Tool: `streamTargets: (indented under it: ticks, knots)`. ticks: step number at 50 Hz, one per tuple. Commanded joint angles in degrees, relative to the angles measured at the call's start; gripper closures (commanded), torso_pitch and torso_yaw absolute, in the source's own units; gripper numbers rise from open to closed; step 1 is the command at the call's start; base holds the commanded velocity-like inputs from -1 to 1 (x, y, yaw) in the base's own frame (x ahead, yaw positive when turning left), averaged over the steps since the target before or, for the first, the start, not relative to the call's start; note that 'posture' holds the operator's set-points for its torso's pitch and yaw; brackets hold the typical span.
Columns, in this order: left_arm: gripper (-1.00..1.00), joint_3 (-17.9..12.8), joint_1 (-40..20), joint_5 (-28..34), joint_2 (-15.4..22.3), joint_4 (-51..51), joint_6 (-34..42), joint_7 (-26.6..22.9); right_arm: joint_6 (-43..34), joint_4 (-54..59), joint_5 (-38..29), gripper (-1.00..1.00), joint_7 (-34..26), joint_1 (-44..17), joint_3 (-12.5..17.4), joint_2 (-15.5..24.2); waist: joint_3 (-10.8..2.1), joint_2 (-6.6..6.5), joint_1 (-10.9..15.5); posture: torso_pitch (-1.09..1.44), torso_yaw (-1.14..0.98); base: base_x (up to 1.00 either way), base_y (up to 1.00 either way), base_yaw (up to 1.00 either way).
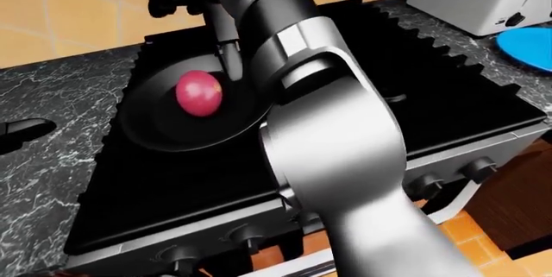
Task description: Pick the onion from the pan and place it on the plate.
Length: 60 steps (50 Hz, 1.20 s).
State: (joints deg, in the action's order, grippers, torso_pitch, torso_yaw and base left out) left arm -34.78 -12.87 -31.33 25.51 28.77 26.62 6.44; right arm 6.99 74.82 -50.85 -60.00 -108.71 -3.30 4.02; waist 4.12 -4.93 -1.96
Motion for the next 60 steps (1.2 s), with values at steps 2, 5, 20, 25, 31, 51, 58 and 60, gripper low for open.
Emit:
streamTargets:
  ticks: [2,5,20,25,31,51,58,60]
  knots:
    - [-1.00,-0.8,-0.9,-0.1,1.1,1.6,-1.8,-0.2,0.5,-2.0,-0.4,-1.00,0.8,-2.2,0.5,0.1,-1.51,-0.50,-0.1,0.00,0.00,0.00,0.00,0.00]
    - [-1.00,-0.9,-1.0,-0.1,1.2,1.6,-1.8,-0.2,1.1,-2.1,-0.9,-1.00,0.9,-1.9,0.5,-0.6,-1.49,-0.52,0.0,0.00,0.00,0.00,0.00,0.00]
    - [-1.00,-1.9,0.2,-0.8,1.0,1.2,-3.4,-1.3,2.2,-2.2,-2.1,-1.00,0.7,-0.9,0.0,-4.9,-1.76,-0.86,-0.2,0.00,0.00,0.00,0.00,0.00]
    - [-1.00,-2.2,0.4,-1.1,0.9,1.2,-3.4,-1.4,2.4,-2.2,-2.6,-1.00,0.9,-0.1,-0.3,-5.8,-1.89,-0.98,-0.2,0.00,0.00,0.00,0.00,0.00]
    - [-1.00,-2.4,0.7,-1.3,0.8,1.0,-3.8,-1.6,3.0,-2.0,-3.3,-1.00,1.2,0.2,-0.6,-6.6,-2.05,-1.05,-0.2,0.00,0.00,0.00,0.00,0.00]
    - [-1.00,-3.1,1.5,-1.7,0.8,-0.1,-4.9,-2.0,4.6,-1.0,-6.0,-1.00,4.8,3.9,-1.3,-9.6,-2.41,-1.29,-0.3,0.00,0.00,0.00,0.00,0.00]
    - [-1.00,-3.6,1.2,-2.5,1.2,0.1,-4.4,-1.6,4.3,-0.7,-6.6,-1.00,5.3,4.5,-1.2,-10.0,-2.44,-1.25,-0.3,0.00,0.00,0.00,0.00,0.00]
    - [-1.00,-3.5,1.3,-2.5,1.1,0.1,-4.6,-1.7,4.2,-0.6,-6.7,-1.00,5.3,4.5,-1.1,-10.1,-2.42,-1.24,-0.3,0.00,0.00,0.00,0.00,0.00]
